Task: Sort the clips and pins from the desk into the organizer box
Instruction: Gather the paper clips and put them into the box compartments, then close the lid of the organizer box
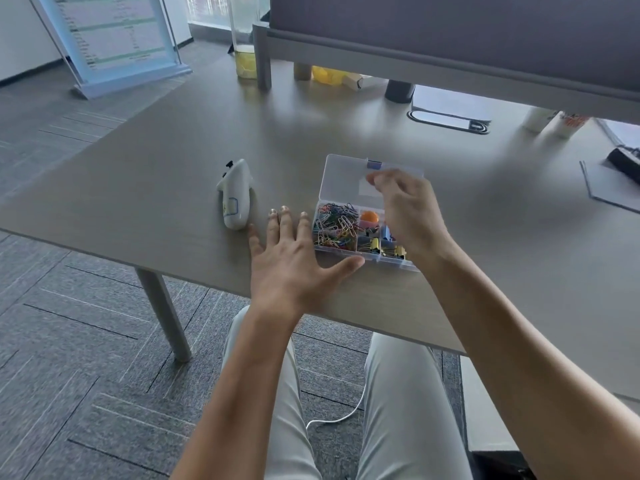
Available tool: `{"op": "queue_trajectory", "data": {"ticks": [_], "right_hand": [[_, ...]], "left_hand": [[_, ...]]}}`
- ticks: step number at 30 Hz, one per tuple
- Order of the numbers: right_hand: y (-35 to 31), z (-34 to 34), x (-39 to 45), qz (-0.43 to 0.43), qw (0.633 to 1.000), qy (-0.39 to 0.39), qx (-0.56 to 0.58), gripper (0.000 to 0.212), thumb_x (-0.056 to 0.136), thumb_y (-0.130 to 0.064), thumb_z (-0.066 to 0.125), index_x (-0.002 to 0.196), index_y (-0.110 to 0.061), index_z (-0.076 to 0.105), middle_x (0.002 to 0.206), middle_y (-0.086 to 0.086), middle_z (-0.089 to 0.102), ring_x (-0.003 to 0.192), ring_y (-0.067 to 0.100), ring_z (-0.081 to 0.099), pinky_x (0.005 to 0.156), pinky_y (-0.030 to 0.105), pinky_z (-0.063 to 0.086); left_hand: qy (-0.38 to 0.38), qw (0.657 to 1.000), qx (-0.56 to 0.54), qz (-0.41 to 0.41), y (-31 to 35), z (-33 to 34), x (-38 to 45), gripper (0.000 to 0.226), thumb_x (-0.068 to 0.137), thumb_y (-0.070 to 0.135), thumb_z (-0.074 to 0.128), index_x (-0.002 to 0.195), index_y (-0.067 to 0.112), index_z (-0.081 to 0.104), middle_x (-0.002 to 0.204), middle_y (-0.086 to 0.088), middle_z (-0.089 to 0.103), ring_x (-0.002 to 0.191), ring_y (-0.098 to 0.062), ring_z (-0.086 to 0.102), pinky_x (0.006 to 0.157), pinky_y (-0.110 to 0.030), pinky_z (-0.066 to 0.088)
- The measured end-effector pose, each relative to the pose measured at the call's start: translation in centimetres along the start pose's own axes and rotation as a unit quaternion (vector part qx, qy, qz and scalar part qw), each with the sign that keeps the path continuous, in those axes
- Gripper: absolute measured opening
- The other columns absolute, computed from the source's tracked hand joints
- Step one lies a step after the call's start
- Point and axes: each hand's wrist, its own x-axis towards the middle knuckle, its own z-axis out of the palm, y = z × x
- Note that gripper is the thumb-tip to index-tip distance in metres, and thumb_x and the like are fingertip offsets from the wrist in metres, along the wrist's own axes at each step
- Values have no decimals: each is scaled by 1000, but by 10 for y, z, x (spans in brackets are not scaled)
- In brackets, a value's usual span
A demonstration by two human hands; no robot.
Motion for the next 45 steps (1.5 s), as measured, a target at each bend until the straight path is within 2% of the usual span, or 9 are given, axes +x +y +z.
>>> {"op": "queue_trajectory", "data": {"ticks": [1,3,8,12,18,27,31,35,45], "right_hand": [[7,-6,-5,-31,997,30,-69,30,106,-20,48,126,-13,69,126,1,66,91,-6,66,64,3,43],[21,-17,-13,-60,979,83,-179,33,103,-21,51,133,-16,65,134,1,59,108,7,61,79,12,39],[45,-40,-31,26,968,95,-231,47,104,-31,49,148,-13,48,150,7,52,138,25,46,105,30,35],[55,-50,-35,39,970,76,-228,36,105,-30,46,134,-13,59,129,10,66,120,31,56,87,31,40],[69,-86,-44,68,960,87,-259,52,105,-41,45,150,-16,47,147,7,56,136,28,49,111,39,40],[95,-156,-64,97,944,142,-282,55,105,-38,49,155,-16,41,154,6,48,142,25,42,114,34,33],[106,-167,-68,20,930,174,-324,47,102,-32,54,147,-16,53,158,8,43,147,25,37,118,37,30],[108,-156,-69,-85,922,141,-349,40,100,-33,49,131,-18,68,153,8,51,145,27,41,118,42,35],[98,-123,-71,-90,918,102,-373,47,100,-37,48,137,-15,65,155,9,48,148,27,38,123,44,28]], "left_hand": [[0,1000,3,3,0,0,0,128,60,103,24,160,24,9,168,-8,0,155,-21,-7,123,-53,-4],[2,1000,5,5,-1,1,1,129,58,103,28,159,25,11,168,-8,3,155,-21,-5,123,-55,-3],[16,1000,-5,6,5,2,3,116,67,94,42,156,22,23,167,-4,13,155,-19,5,122,-58,0],[11,999,-6,29,21,4,2,102,76,86,46,154,22,27,167,-4,14,154,-19,5,122,-58,-2],[4,998,-4,61,59,18,1,96,82,83,40,154,23,26,167,-11,10,155,-25,2,121,-60,-2],[-2,994,3,107,139,46,-12,93,82,83,40,153,24,29,164,-21,12,154,-32,2,119,-64,-1],[7,992,-2,124,156,54,-16,88,83,83,38,150,27,34,163,-21,14,154,-33,2,119,-64,1],[10,992,-5,124,154,56,-16,90,82,84,35,151,26,32,164,-19,13,154,-30,2,121,-60,-1],[32,989,-53,136,151,54,-20,88,82,76,36,154,27,25,163,-13,22,153,-26,9,122,-57,4]]}}
